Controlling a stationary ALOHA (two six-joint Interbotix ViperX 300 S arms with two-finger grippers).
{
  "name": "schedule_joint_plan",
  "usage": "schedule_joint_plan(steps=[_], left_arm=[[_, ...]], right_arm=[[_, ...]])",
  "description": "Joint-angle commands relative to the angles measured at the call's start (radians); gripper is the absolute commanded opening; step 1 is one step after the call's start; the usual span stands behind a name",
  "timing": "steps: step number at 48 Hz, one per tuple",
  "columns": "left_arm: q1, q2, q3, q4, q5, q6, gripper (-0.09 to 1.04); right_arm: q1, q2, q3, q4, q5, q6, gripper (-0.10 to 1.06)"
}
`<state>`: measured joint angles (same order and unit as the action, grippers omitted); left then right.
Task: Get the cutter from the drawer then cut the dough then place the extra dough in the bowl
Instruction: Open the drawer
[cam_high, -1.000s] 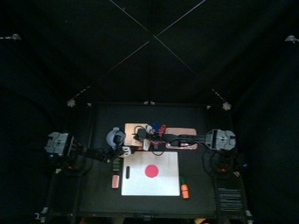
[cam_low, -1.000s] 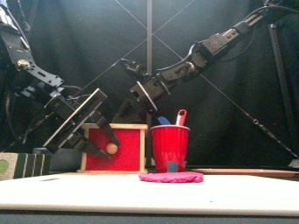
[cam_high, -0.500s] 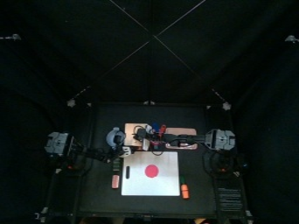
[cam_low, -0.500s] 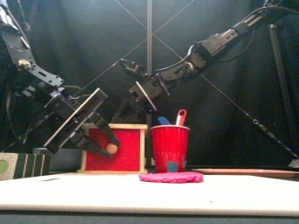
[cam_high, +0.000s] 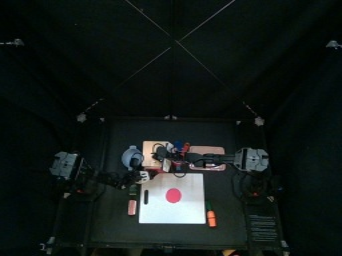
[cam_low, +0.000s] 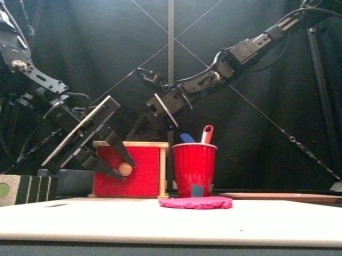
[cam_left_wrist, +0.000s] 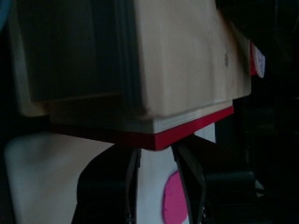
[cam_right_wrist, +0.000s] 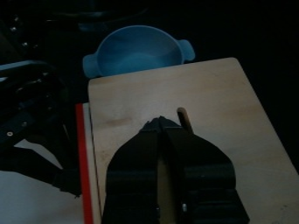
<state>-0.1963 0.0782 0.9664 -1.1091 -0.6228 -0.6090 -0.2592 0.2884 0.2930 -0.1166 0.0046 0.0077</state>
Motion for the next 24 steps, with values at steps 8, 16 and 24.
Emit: schedule_joint_plan(steps=[8, 16, 24], left_arm=[[-0.061, -0.021, -0.012, -0.026, 0.009, 0.003, 0.56], [-0.084, -0.028, -0.026, -0.026, 0.012, 0.002, 0.56], [-0.097, -0.029, -0.037, -0.028, 0.021, 0.000, 0.56]], right_arm=[[-0.006, -0.003, -0.009, 0.000, 0.018, 0.002, 0.04], [-0.006, -0.002, -0.009, 0.000, 0.018, 0.002, 0.04], [-0.008, 0.000, -0.012, 0.000, 0.018, 0.002, 0.04]])
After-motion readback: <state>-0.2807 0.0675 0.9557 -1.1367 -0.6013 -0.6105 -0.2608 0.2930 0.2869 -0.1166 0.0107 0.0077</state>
